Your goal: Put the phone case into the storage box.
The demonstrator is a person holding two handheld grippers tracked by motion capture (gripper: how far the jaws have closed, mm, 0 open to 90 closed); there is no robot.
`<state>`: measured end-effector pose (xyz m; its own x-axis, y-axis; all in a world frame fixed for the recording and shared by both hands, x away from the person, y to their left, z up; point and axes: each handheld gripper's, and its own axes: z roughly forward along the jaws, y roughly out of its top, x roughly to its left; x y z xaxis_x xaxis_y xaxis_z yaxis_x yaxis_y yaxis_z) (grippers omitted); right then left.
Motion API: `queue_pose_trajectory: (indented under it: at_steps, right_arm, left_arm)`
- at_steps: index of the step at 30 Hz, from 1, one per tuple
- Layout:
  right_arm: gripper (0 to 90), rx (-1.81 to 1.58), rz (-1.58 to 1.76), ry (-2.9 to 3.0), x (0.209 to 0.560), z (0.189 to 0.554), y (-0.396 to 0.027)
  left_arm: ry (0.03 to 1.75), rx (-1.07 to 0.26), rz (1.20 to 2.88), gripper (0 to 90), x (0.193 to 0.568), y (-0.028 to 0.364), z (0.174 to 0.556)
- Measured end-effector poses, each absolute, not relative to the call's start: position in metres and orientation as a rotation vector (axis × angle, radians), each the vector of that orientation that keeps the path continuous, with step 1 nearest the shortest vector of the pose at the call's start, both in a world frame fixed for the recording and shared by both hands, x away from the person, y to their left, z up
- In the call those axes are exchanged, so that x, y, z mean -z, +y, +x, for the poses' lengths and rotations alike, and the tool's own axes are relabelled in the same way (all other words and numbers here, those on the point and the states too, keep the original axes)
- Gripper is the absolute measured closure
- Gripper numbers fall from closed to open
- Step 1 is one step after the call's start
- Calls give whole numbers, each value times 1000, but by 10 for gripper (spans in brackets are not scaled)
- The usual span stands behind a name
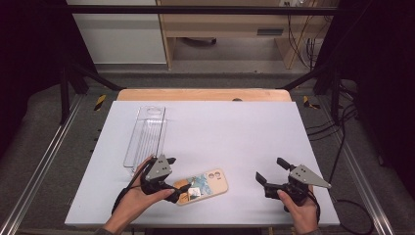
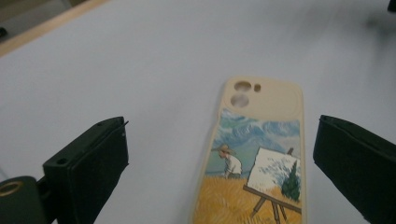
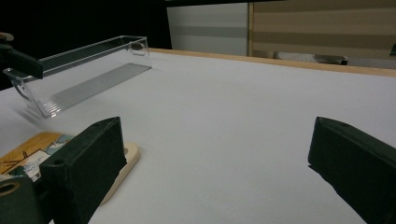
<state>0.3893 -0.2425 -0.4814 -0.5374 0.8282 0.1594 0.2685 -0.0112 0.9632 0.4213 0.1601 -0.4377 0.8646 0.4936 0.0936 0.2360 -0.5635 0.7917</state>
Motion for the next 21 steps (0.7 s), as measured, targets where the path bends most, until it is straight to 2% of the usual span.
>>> queue_pose_trajectory:
  at_steps: [11,21]
  right_arm:
    - [37,-1575,1142,1838,484,391,-241]
    - [38,-1579,1143,1854,485,391,-240]
  left_arm:
    - [488,-243,2360,37,473,141,424]
    - [508,-209,2371,39,484,137,430]
